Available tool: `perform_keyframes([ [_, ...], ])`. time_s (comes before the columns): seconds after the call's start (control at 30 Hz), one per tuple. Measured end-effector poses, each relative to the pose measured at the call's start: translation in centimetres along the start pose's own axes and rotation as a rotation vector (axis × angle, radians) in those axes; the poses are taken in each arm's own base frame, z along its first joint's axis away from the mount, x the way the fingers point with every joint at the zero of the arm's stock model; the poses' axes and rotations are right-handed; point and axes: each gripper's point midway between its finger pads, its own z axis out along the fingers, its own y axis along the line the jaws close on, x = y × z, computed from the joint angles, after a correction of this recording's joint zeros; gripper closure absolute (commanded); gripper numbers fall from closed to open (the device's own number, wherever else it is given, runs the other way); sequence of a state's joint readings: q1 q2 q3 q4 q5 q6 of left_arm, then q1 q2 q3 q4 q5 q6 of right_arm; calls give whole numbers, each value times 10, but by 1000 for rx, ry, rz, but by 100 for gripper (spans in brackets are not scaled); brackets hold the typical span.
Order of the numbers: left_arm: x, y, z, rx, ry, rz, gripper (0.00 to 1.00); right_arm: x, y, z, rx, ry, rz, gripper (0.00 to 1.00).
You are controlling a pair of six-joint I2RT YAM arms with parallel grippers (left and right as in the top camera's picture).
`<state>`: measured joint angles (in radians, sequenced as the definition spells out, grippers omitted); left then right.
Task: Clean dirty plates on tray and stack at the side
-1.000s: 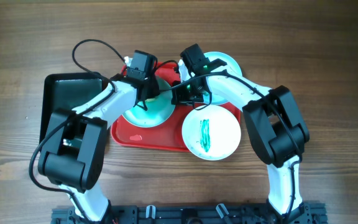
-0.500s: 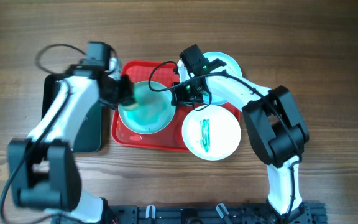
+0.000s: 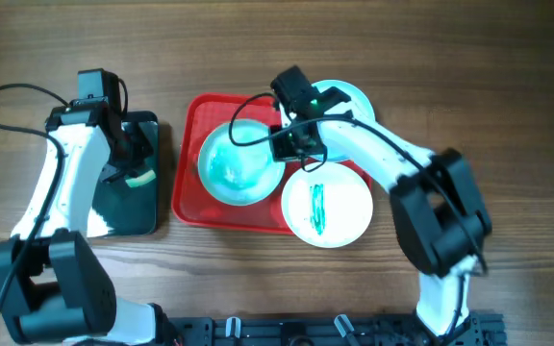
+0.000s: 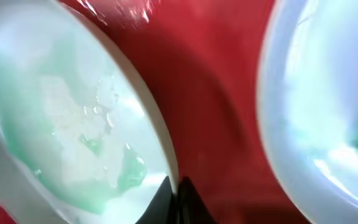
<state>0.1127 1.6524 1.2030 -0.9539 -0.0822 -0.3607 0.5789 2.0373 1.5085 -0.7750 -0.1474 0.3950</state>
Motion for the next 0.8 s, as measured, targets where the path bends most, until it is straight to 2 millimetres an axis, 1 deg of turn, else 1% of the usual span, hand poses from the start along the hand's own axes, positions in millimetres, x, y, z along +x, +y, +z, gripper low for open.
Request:
perform_keyframes([
  [0.03,0,0,2,-1,3,-5,96,-8,2,-21,65,-80,-35,96],
  [0.07,-1,-1,3,0,0,-12,96,-15,6,-36,110,-141,-63,96],
  [0.13,-3,-2,3,4,-8,-21,96,-21,10,-55,215,-237,-110,96],
  [0.3,-3,-2,3,4,-9,-24,96,-23,22,-81,523,-429,-237,96],
  [0.37,-3,-2,3,4,-9,-34,96,-26,29,-99,652,-531,-277,96],
  [0.4,-3,-2,3,5,-10,-42,96,-27,32,-112,730,-596,-293,96],
  [0.47,-6,-3,3,9,-20,-51,96,-26,39,-132,837,-691,-312,96],
  [0.57,-6,-3,3,11,-23,-55,96,-22,50,-156,955,-800,-331,96],
  [0.67,-6,-3,3,11,-23,-59,96,-17,59,-174,1027,-879,-336,96],
  [0.8,-6,-3,3,11,-23,-59,96,-19,59,-184,1060,-930,-308,96],
])
